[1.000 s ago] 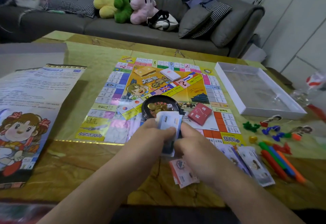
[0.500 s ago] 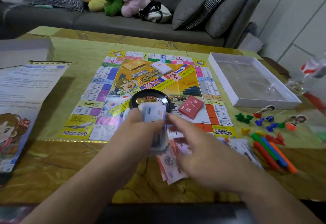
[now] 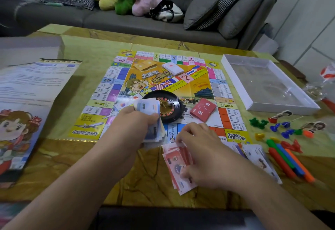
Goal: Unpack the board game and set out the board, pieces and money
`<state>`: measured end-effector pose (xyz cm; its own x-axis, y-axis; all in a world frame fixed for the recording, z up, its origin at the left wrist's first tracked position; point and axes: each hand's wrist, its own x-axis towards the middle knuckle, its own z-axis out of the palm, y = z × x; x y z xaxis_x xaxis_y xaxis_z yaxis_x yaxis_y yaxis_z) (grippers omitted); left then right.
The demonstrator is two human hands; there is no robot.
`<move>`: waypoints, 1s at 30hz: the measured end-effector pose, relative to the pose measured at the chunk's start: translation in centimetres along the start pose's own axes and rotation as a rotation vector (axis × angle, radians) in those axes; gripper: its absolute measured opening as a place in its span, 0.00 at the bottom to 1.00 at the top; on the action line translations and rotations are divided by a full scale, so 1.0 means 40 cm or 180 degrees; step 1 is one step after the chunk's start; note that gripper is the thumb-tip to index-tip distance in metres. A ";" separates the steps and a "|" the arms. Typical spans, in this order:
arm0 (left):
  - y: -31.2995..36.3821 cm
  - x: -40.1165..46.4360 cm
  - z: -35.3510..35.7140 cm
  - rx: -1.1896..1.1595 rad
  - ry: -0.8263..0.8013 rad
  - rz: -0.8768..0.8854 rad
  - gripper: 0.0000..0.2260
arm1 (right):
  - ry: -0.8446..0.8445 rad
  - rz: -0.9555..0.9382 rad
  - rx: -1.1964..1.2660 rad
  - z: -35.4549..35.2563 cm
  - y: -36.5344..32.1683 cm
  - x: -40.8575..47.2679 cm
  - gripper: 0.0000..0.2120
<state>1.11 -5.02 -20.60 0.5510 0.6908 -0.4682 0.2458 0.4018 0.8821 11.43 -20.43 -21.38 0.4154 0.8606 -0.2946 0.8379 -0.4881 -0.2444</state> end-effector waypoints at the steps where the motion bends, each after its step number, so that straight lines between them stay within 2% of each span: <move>1: 0.001 0.000 -0.002 -0.0009 0.0011 -0.0003 0.13 | -0.0063 -0.0009 0.0035 0.000 -0.008 -0.001 0.32; 5: 0.001 0.000 -0.006 -0.0043 -0.0022 -0.0023 0.14 | -0.0111 -0.0073 0.0083 -0.001 -0.029 -0.004 0.29; 8: 0.002 -0.004 -0.006 -0.0057 -0.0016 -0.0032 0.10 | -0.0138 -0.0008 0.0231 -0.003 -0.041 -0.007 0.28; 11: 0.004 -0.010 -0.007 -0.0056 -0.0021 -0.0027 0.09 | -0.0177 0.0008 0.0350 -0.002 -0.046 -0.007 0.30; 16: 0.002 -0.015 -0.003 0.0087 0.0020 -0.0014 0.14 | -0.0219 0.0053 0.0504 0.009 -0.048 -0.002 0.38; 18: -0.003 -0.017 -0.004 0.0153 -0.0004 -0.0007 0.15 | -0.0077 0.0092 0.0846 0.016 -0.044 0.000 0.37; 22: -0.010 -0.022 -0.011 0.0051 -0.0119 -0.0113 0.17 | 0.0342 0.0412 0.2131 0.004 -0.015 0.004 0.24; 25: -0.016 -0.028 -0.006 0.0016 -0.0290 -0.0168 0.16 | 0.0577 0.0675 0.2881 -0.015 0.006 0.013 0.22; 27: -0.026 -0.030 0.003 0.0136 -0.0461 -0.0240 0.22 | 0.0549 0.0568 0.3122 -0.022 0.008 0.015 0.21; 30: -0.038 -0.044 0.027 0.0276 -0.0670 -0.0324 0.20 | 0.0509 0.0363 0.3237 -0.017 -0.003 0.016 0.19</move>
<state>0.61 -7.50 -21.06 0.6715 0.5053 -0.5419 0.3711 0.4037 0.8363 11.83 -19.72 -20.92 0.5779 0.7746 -0.2570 0.1265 -0.3961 -0.9094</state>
